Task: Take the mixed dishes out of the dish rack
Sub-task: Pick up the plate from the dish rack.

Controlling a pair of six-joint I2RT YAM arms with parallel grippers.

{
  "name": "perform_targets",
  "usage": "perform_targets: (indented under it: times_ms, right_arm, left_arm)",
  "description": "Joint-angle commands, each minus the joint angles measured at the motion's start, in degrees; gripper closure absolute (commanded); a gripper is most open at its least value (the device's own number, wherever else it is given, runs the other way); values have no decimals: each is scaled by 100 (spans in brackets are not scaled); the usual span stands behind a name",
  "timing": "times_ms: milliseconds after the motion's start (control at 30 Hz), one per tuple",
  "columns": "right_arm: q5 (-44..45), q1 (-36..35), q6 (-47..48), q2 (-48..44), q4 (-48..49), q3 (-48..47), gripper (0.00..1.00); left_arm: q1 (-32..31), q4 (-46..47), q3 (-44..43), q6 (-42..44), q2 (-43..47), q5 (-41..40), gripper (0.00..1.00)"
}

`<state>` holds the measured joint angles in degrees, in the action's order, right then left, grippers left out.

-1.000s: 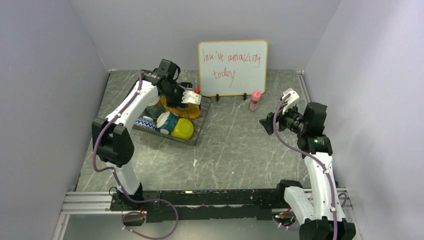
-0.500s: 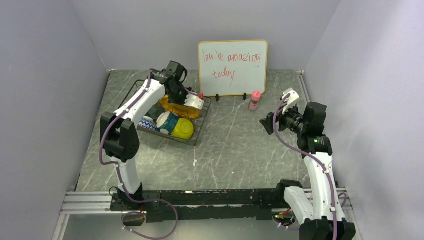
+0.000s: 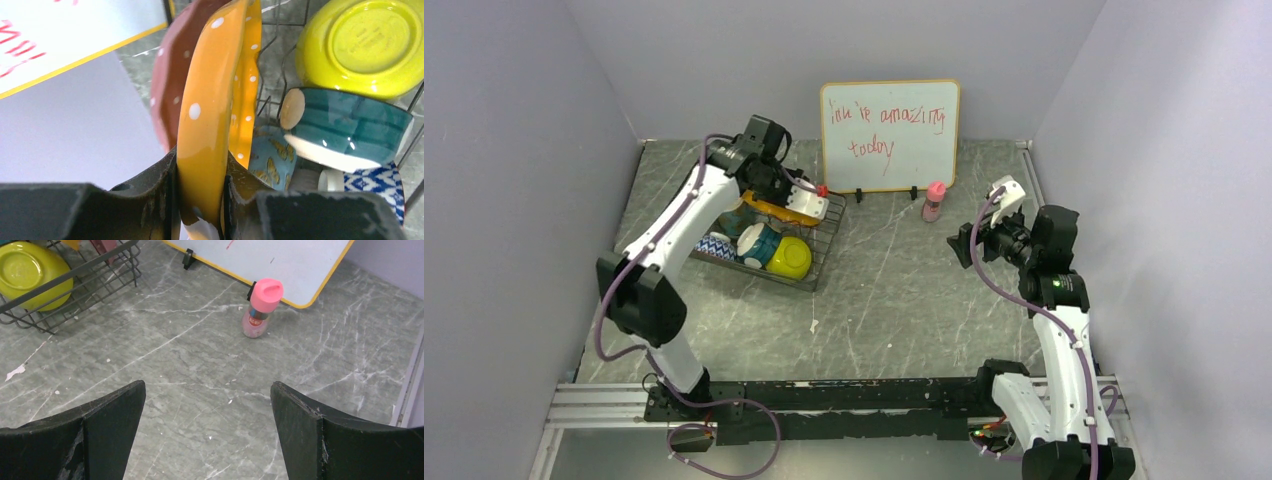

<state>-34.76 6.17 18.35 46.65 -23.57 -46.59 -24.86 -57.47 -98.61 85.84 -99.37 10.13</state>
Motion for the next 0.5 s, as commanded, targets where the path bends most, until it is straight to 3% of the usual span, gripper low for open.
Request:
perform_targets:
  times_ms: [0, 267, 467]
  right_arm:
    - [94, 16, 48, -31, -25, -495, 1]
    - [-320, -4, 200, 174, -648, -1671, 1]
    - [-1283, -117, -361, 508, -426, -2218, 1]
  left_arm:
    - [-27, 325, -383, -82, 945, 93, 97]
    - [-10, 45, -968, -1764, 1509, 646, 97]
    - [-1, 308, -1148, -4184, 1812, 1733, 97]
